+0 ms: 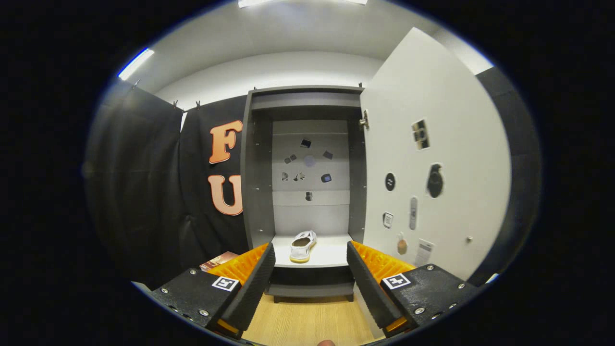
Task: Open the shoe cabinet door, grab the shoes and put them into the shoe cabinet, then close the shoe cabinet door.
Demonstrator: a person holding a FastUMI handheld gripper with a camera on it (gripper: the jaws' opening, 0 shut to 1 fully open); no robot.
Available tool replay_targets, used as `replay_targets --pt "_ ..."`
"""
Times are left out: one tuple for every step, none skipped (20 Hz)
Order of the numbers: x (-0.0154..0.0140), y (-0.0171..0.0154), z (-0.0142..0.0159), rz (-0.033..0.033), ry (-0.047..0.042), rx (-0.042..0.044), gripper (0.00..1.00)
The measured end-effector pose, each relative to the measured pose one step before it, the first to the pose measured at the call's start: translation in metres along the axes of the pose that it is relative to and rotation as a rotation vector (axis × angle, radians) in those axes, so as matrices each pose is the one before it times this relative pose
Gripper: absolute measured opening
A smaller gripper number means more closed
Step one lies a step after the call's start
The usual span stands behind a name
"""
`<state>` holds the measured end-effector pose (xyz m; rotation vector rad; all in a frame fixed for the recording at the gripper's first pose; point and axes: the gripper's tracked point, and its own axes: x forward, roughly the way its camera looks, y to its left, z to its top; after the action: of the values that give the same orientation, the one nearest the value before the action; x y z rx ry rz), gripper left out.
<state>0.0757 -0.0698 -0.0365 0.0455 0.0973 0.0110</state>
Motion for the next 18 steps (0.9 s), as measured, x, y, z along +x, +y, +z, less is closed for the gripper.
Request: replay_targets --pt "-0.01463 -0.00757 0.00052 -0.00523 0.00058 0.01060 0.93" --pt "-0.01362 -0.00829 0.00058 -0.00831 -0.00307 0.01249 0.93" --pt "-0.01368 -0.01048 0.00085 -0.01192 -0.00183 0.01433 0.93" --pt "-0.01024 -0.01068 0.00175 -0.01253 -0.00220 0.01143 0.93" --pt "-0.00978 -0.00948 0.00141 -0.00489 -0.00008 0.01237 0.93" --pt "-0.00870 -0.00606 0.00005 -0.00424 -0.00236 0.00673 0.93" --pt "-0.00708 -0.00777 0.00090 -0.00695 -0.00119 0.00143 0.93" --pt "-0.00539 -0.00440 -0.00012 0.00045 0.00200 -0.00036 0.93" --pt "-0.00515 -0.00435 -0.00128 0.00141 0.00224 -0.00416 0.93" --pt "-0.00505 -0.00356 -0.00064 -0.00024 0.00313 -0.00628 0.93" --pt "-0.00354 -0.00394 -0.00025 0.00027 -0.00211 -0.00317 0.93" --pt "-0.00208 -0.00433 0.00165 0.00109 -0.00032 0.00187 0.93" --pt "-0.00211 -0.00438 0.00171 -0.00066 -0.00248 0.00347 0.93" --pt "-0.00038 -0.00424 0.00035 0.00005 -0.00394 -0.00054 0.93" --pt "-0.00030 -0.00388 0.00027 0.00017 -0.00104 -0.00150 0.93" --pt "-0.00004 -0.00183 -0.00042 0.00065 0.00125 -0.00235 0.93" --pt "0.00039 -0.00391 -0.00079 -0.00049 -0.00005 -0.00151 0.93" --pt "0.00164 -0.00341 -0.00037 -0.00079 -0.00025 -0.00172 0.93"
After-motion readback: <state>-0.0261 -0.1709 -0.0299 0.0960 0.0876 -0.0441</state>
